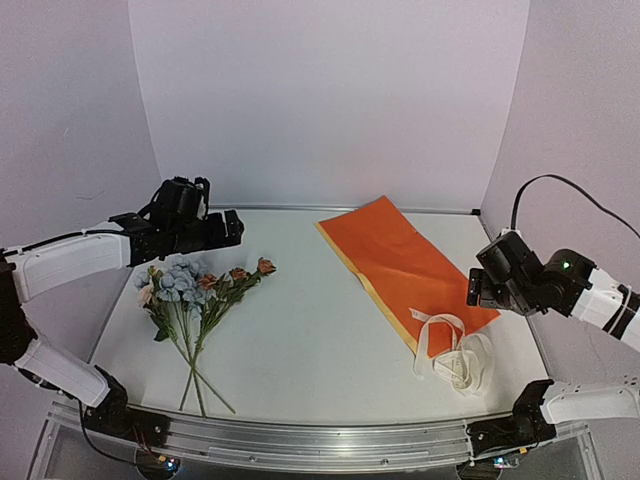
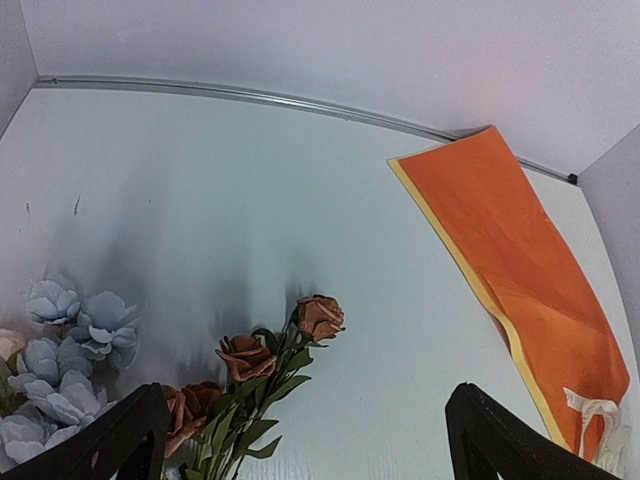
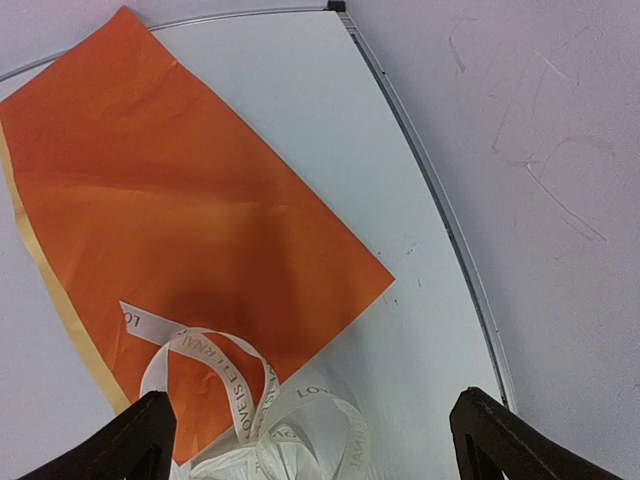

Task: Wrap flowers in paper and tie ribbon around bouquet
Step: Move the fake flower to the corner of the board.

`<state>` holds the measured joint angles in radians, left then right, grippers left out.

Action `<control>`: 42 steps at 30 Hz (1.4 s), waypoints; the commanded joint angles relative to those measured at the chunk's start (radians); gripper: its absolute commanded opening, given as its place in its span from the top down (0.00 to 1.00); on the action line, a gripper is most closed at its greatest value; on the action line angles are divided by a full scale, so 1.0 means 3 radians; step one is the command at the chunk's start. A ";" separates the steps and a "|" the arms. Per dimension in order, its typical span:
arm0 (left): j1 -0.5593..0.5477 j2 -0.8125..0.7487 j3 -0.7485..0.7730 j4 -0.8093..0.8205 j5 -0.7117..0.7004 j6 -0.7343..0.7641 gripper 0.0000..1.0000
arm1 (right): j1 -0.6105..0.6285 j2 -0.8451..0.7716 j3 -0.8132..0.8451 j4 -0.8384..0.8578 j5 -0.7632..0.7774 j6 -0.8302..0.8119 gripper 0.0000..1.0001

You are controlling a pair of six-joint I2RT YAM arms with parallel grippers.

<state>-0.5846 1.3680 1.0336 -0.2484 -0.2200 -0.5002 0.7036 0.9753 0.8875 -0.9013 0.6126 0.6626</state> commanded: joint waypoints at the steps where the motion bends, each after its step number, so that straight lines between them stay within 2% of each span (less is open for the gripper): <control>1: -0.0011 0.0018 0.0173 0.0061 -0.0133 -0.0052 0.00 | 0.0002 0.0066 0.0074 -0.0092 0.0087 0.0126 0.02; 7: -0.0015 0.0194 0.0157 0.0236 0.0213 -0.0007 0.00 | 0.0002 0.0291 0.0234 -0.0096 -0.0219 -0.0010 0.02; 17: -0.0046 0.0890 0.0103 0.0608 0.0862 -0.0474 0.00 | 0.0003 0.0848 0.0548 -0.0071 -0.0582 -0.0193 0.02; 28: -0.0105 0.1342 0.0105 0.0597 0.1090 -0.0814 0.00 | -0.0002 0.1416 0.0810 0.0078 -0.0845 -0.0226 0.02; 37: -0.0094 0.1342 -0.0210 0.0412 0.0928 -0.1000 0.00 | -0.0182 0.1804 0.0924 0.0236 -0.1192 -0.0312 0.02; 42: 0.0060 0.1261 -0.0402 0.0370 0.0936 -0.1039 0.00 | -0.0323 0.1951 0.0895 0.0306 -0.1432 -0.0269 0.02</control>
<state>-0.6062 1.7725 0.9538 -0.1214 0.0763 -0.7883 0.6362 1.5331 1.1343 -0.8378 0.2456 0.5800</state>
